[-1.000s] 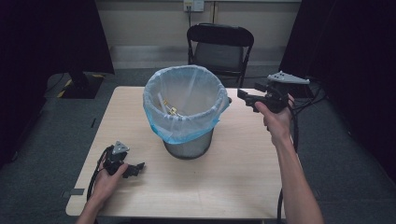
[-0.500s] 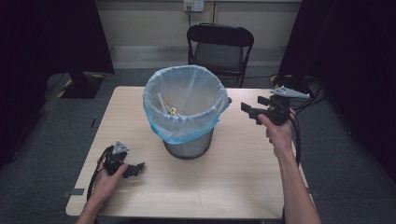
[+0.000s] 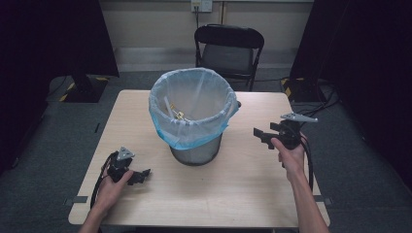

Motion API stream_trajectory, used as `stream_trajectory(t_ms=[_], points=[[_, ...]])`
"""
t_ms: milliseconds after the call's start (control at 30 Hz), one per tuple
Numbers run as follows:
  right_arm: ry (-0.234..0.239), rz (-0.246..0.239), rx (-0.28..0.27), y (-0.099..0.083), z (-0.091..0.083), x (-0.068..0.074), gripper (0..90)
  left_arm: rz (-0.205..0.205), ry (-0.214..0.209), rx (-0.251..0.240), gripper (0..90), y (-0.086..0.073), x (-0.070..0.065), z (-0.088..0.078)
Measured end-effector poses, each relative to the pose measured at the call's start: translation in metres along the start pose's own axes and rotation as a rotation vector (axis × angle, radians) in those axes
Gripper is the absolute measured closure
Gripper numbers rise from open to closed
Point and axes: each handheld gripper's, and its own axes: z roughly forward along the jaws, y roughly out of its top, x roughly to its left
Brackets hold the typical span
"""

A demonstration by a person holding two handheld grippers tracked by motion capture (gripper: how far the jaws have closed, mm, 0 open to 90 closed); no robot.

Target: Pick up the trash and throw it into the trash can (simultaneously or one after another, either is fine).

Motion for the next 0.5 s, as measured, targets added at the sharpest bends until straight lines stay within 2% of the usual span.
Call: stream_trajectory(t_ms=[133,233,300,367,500], points=[[-0.025,-0.007,0.052,-0.015,0.004,-0.003,17.3,-0.001,0.0,0.0,0.2,0.0,0.0,0.0],[-0.029,0.005,0.089,-0.029,0.008,-0.004,17.9,-0.003,0.002,0.0,0.2,0.0,0.0,0.0],[-0.048,-0.007,0.132,-0.041,0.012,-0.005,17.9,-0.003,0.002,0.0,0.2,0.0,0.0,0.0],[-0.063,0.003,0.153,-0.051,0.014,-0.007,18.6,-0.003,0.002,0.0,0.2,0.0,0.0,0.0],[-0.114,-0.008,0.186,-0.064,0.02,-0.012,20.6,-0.003,0.003,0.0,0.2,0.0,0.0,0.0]])
